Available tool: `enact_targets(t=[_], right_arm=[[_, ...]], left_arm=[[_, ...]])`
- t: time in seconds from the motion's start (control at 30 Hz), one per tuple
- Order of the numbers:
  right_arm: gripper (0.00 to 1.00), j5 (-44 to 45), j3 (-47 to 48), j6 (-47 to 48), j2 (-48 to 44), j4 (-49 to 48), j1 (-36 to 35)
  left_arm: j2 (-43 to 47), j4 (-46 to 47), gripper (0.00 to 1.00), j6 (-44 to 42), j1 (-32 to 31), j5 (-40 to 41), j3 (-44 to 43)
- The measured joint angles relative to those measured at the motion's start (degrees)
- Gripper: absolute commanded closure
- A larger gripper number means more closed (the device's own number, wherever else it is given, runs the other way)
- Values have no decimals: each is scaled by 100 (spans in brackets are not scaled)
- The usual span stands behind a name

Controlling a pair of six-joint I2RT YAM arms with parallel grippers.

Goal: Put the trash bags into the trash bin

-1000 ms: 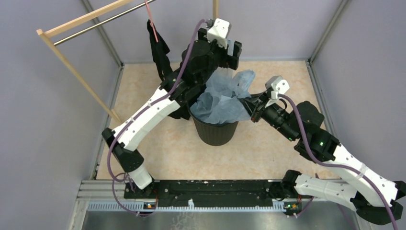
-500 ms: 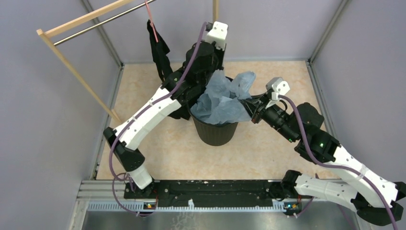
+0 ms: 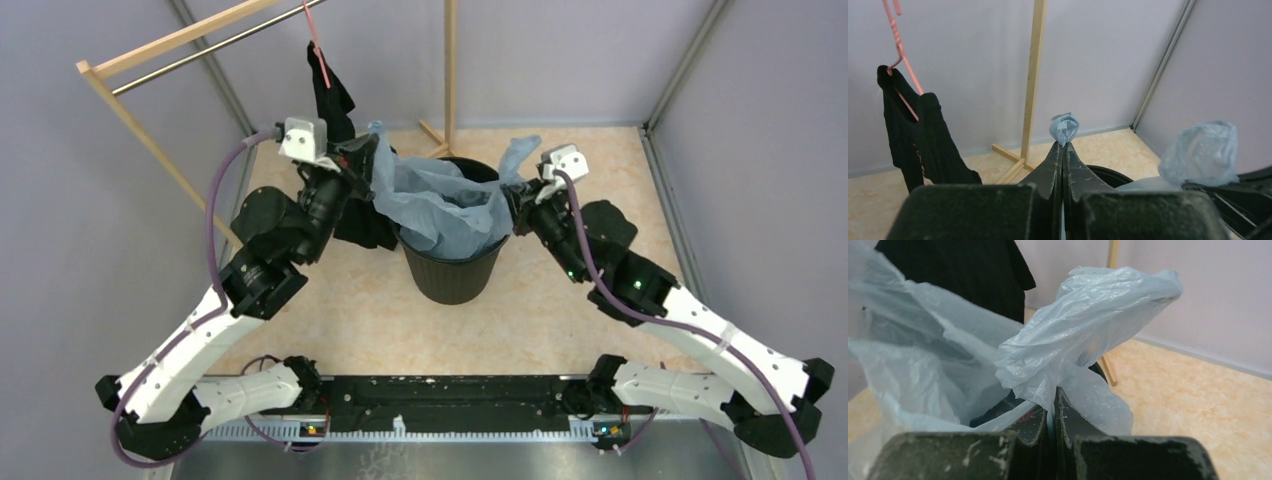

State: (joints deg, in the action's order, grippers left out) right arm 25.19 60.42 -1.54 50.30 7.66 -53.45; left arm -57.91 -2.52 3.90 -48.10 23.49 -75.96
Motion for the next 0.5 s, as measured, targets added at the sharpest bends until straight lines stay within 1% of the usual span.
enact_targets(t=[0.13,0.23,0.33,0.4,0.5], right_arm=[[100,-11,297,35,638,-236,199],[96,-173,310,-57,914,-264,341],[90,-378,127,-195,960,-293,363],[80,-455,-9,-260,946,-289,365],[62,-470,-131,-275,894,-186,369]], left_arm=[[334,299,100,232,7,13,584],[339,278,100,417,7,9,992],[216,92,100,533,7,-33,1309],[168,-111,100,590,7,-98,1495],[151,-273,100,671,7,-232,1659]])
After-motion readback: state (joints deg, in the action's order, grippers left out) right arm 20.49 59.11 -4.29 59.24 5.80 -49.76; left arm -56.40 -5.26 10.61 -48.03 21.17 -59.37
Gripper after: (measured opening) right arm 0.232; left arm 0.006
